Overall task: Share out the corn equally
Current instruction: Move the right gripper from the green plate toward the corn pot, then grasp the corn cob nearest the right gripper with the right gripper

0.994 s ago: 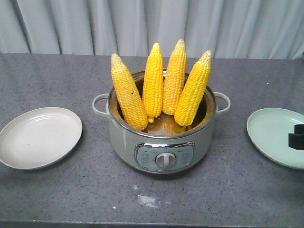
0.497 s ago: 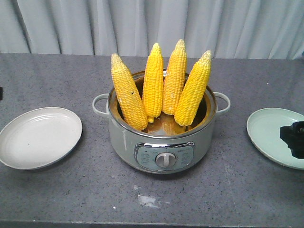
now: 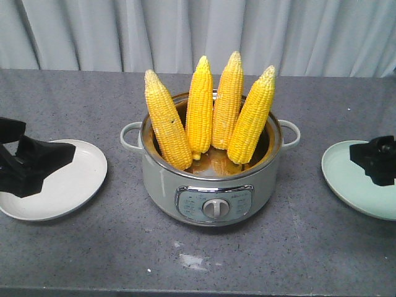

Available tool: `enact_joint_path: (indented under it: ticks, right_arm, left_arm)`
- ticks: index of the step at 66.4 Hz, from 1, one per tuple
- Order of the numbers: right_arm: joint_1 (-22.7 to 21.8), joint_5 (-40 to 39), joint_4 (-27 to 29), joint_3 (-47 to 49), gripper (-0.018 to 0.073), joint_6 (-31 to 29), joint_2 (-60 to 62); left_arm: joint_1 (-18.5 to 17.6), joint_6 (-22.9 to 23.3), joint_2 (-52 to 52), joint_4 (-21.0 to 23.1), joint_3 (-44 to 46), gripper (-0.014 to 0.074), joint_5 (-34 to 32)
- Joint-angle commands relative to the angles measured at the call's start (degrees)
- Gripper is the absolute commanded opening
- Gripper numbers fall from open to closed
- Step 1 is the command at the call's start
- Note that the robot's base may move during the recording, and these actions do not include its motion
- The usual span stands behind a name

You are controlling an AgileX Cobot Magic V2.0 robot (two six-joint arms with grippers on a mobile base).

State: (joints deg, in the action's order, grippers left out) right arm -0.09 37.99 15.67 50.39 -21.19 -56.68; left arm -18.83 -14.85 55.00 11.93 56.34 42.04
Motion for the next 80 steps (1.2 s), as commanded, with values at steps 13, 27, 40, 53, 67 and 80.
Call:
enact_joint_path:
  ticks: [13,27,40,53,67,80]
  right_arm:
    - [-0.14,-2.13,16.49,7.22,0.0596,-16.88,-7.53]
    - [-0.09,-2.12,24.79,9.9,0.0594,-25.66,-12.0]
    - [-0.09,-0.55,29.24,12.3,0.0594,-29.64,-15.06]
    - [3.42,-0.08,27.93,16.44,0.0594,-29.57,-18.63]
    - [7.25,-1.86,27.22,21.39,0.0594,-27.2,-24.88]
    - [7.87,-2.69,28.96,26.5,0.0594,-26.77,-30.9]
  left_arm:
    - [-0.49,0.09,-0.49,1.07,1.8,0.058,-3.2]
    - [-0.49,0.09,-0.49,1.07,1.8,0.058,-3.2]
    - [-0.49,0.09,-0.49,1.07,1.8,0.058,-3.33]
    - [-0.49,0.09,-0.49,1.07,1.8,0.058,-3.7]
    - [-0.49,0.09,-0.49,1.07,1.8,0.058,-3.7]
    - [-0.49,0.09,-0.49,1.07,1.8,0.058,-3.7]
